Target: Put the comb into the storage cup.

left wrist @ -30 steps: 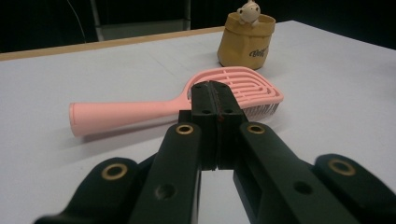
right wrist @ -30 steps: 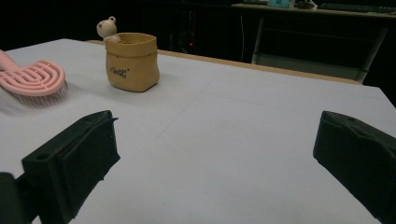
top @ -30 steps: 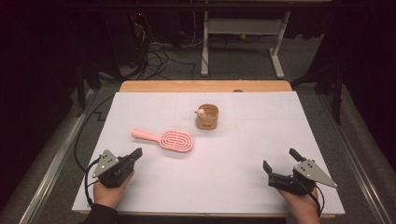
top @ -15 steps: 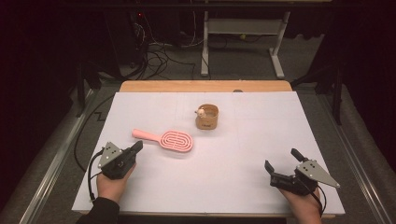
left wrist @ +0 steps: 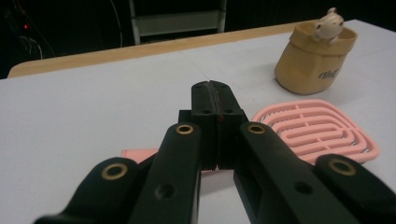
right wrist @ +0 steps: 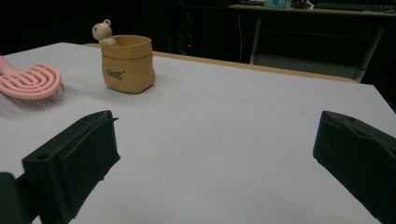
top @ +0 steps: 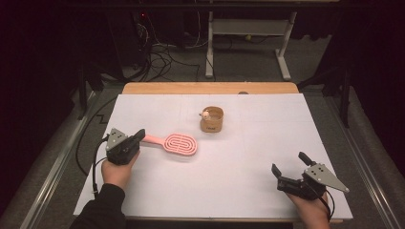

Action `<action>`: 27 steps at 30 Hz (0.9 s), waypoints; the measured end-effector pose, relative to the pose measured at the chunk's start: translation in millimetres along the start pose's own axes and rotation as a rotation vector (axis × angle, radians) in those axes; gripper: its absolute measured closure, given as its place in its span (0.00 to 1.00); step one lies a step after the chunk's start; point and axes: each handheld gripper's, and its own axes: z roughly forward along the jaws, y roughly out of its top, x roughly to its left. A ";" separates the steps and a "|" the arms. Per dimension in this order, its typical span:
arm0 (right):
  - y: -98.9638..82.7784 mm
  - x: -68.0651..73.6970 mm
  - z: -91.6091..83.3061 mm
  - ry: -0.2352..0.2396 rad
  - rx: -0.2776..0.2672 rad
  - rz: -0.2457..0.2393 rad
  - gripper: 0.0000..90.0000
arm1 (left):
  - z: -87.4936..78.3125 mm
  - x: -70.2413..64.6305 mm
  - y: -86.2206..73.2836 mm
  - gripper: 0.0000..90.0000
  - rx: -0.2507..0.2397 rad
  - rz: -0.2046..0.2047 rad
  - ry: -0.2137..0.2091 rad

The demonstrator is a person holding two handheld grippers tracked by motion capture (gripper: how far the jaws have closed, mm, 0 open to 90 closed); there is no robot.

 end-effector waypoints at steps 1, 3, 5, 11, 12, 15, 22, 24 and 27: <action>0.0 0.0 0.0 0.000 0.000 0.000 0.00 | 2.2 0.9 1.8 0.98 0.007 -0.001 0.000; -0.1 -0.1 -0.1 -0.001 0.000 0.000 0.00 | 8.2 1.2 4.8 0.98 0.028 0.004 0.007; -0.1 0.0 -0.2 0.000 0.001 0.000 0.00 | 15.2 1.9 6.5 0.98 0.056 0.012 0.019; -0.2 -0.5 -2.6 -0.002 -0.004 0.006 0.00 | 36.8 6.2 4.7 0.98 0.130 -0.016 0.039; -0.2 -0.5 -2.6 -0.002 -0.004 0.006 0.00 | 40.3 6.1 3.7 0.98 0.145 -0.020 0.036; -0.8 -1.9 -3.0 -0.002 -0.005 0.011 0.00 | 48.1 2.9 2.5 0.98 0.171 -0.020 0.018; -1.5 -0.3 -1.6 0.004 0.000 0.008 0.00 | 63.3 -2.6 3.3 0.98 0.233 -0.009 0.016; -1.5 -0.3 -1.4 0.004 0.000 0.008 0.00 | 65.8 -6.1 3.2 0.98 0.243 0.004 0.006; -2.0 -0.9 -1.1 0.005 0.002 0.011 0.00 | 69.5 -10.7 2.0 0.98 0.269 0.018 -0.001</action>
